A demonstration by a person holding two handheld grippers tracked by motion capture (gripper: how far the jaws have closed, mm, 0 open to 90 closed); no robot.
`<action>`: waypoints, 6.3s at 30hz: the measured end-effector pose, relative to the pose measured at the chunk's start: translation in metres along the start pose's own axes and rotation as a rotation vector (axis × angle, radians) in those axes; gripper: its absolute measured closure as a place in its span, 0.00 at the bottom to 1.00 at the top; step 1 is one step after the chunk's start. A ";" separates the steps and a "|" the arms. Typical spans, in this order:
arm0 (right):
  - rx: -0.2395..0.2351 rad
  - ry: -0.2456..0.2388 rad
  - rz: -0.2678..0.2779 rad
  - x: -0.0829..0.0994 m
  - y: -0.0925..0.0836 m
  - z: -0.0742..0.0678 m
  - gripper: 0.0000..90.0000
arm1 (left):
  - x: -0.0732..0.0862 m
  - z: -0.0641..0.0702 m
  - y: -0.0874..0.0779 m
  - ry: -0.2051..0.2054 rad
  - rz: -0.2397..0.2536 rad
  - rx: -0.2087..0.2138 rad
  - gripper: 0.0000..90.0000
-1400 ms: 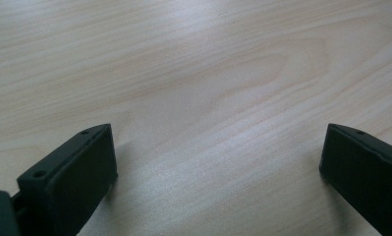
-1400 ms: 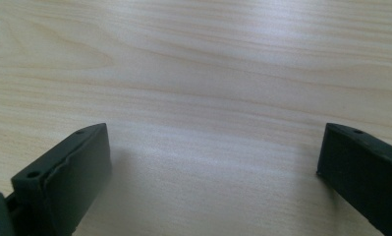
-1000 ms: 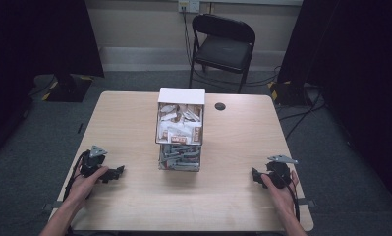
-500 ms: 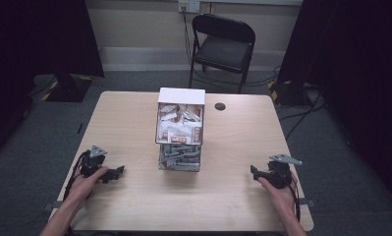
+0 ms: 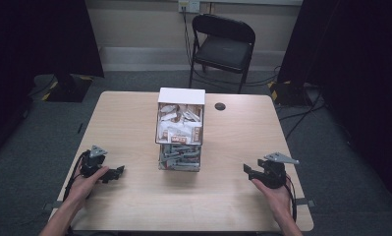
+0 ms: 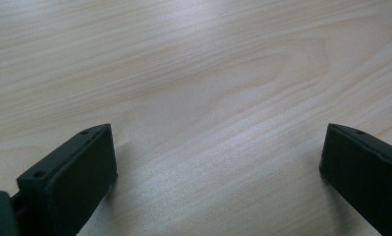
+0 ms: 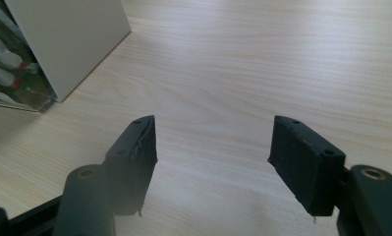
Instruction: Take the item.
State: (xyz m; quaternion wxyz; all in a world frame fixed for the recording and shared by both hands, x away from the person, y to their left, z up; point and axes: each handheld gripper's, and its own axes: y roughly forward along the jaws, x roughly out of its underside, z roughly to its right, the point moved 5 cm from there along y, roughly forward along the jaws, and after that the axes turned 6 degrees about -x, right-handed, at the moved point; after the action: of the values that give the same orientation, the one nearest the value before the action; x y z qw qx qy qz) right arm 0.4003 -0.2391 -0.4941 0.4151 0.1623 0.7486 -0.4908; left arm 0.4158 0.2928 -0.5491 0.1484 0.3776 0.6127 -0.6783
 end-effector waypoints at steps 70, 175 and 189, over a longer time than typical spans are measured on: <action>-0.457 -0.312 -0.010 -0.049 0.019 -0.157 0.66 | 0.000 0.000 0.000 0.000 0.000 0.000 0.00; -0.575 -0.310 0.043 -0.062 0.052 -0.169 1.00 | 0.000 0.000 0.000 0.000 0.000 0.000 0.00; -0.557 -0.301 0.071 -0.068 0.041 -0.161 1.00 | 0.000 0.000 0.000 0.000 0.000 0.000 0.00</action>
State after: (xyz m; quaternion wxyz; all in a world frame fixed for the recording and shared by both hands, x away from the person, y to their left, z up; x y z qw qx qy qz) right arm 0.3938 -0.0688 -0.4373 0.5666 -0.0061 0.7783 -0.2704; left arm 0.4157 0.2928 -0.5491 0.1484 0.3776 0.6127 -0.6782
